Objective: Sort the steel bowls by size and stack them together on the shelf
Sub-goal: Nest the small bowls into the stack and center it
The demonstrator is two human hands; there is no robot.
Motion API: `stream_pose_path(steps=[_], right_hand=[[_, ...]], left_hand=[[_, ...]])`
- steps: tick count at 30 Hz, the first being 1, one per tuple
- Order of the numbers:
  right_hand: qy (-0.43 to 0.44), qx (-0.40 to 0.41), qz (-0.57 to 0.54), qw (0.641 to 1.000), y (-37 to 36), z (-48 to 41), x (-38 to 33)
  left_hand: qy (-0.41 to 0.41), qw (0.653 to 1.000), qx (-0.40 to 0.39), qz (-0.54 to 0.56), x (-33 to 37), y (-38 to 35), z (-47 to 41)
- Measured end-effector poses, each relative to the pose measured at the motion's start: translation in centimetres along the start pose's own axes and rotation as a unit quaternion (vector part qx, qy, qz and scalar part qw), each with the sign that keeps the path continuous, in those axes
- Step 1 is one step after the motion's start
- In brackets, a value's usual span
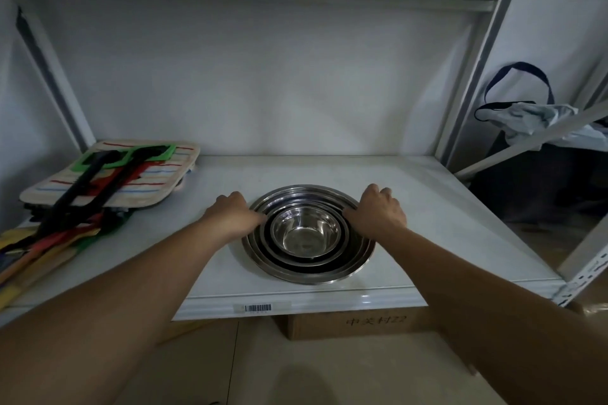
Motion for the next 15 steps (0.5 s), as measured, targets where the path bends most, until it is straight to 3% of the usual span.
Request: stream_pose_path(steps=[3, 5, 9, 15], right_hand=[[-0.034, -0.110, -0.071, 0.991, -0.2, -0.9, 0.9], [-0.026, -0.136, -0.104, 0.985, -0.6, -1.4, 1.1], [0.000, -0.134, -0.061, 0.989, -1.1, -2.0, 1.0], [0.019, -0.120, -0.008, 0.993, -1.9, -2.9, 1.2]], left_hand=[[0.034, 0.989, -0.095, 0.109, 0.5, -0.6, -1.0], [0.035, 0.986, -0.116, 0.117, 0.9, -1.1, -1.4], [0.013, 0.991, -0.101, 0.090, 1.5, -1.5, -1.8], [-0.020, 0.997, -0.062, -0.035, 1.2, -2.0, -2.4]])
Point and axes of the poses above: each hand's wrist, its own z-axis away from the middle knuckle, its own y-axis out of the back of the hand, x = y × z, the point moved 1 cm from there along -z, towards the middle knuckle, and after that the axes turned 6 degrees about -z, right-handed, at the moved point
